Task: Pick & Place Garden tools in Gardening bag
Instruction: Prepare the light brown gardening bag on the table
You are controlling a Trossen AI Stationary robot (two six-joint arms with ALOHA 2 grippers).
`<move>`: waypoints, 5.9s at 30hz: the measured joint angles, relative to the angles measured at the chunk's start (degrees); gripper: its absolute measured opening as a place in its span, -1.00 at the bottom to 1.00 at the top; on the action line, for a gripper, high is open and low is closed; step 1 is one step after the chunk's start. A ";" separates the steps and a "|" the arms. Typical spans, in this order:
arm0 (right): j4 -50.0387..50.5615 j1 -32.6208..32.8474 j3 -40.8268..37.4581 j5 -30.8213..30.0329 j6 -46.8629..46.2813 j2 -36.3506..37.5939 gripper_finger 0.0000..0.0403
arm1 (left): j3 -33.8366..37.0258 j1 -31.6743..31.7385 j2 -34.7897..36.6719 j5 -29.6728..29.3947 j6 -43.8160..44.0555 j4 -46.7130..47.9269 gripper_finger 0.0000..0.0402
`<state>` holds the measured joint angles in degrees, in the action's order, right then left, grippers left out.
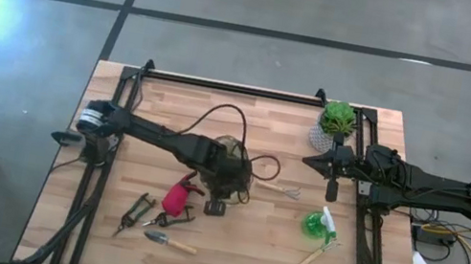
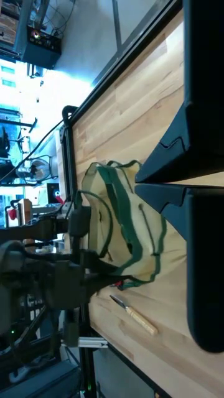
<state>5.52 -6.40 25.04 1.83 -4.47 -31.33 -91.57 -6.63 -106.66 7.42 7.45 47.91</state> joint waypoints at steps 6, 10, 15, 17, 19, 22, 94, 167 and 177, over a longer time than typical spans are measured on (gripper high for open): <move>0.00 -0.01 0.00 0.00 0.00 0.00 -0.96 | -0.02 -0.66 -0.45 0.46 0.56 -1.26 -1.00; 0.01 0.01 0.00 0.00 0.00 0.00 -0.96 | -0.01 -1.11 -0.34 1.21 1.76 -2.33 -1.00; 0.01 0.00 0.00 0.00 0.00 0.00 -0.96 | 0.00 -1.56 -0.45 4.67 1.57 -4.84 -1.00; 0.00 -0.01 0.00 0.00 0.00 0.00 -0.96 | -0.02 -1.70 -0.45 6.24 1.50 -6.17 -1.00; 0.01 -0.01 0.00 0.00 0.00 0.00 -0.96 | -0.02 -1.82 -0.45 7.40 1.54 -6.84 -1.00; 0.01 -0.01 0.00 0.00 0.00 0.00 -0.96 | -0.02 -2.08 -0.45 8.15 1.59 -6.98 -1.00; 0.14 0.00 0.02 0.00 0.00 0.00 -0.96 | -12.28 -2.52 -9.06 7.52 -12.16 -1.83 -0.86; 0.15 0.01 0.02 0.00 0.00 0.00 -0.96 | -20.80 6.13 -5.89 -10.84 -22.92 29.56 -0.95; 0.15 0.01 0.02 0.00 0.00 0.00 -0.96 | -17.42 6.31 -5.89 -10.84 -23.96 26.44 -0.98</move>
<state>5.67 -6.39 25.06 1.83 -4.47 -31.33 -108.99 -0.32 -112.55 -3.42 -16.51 74.35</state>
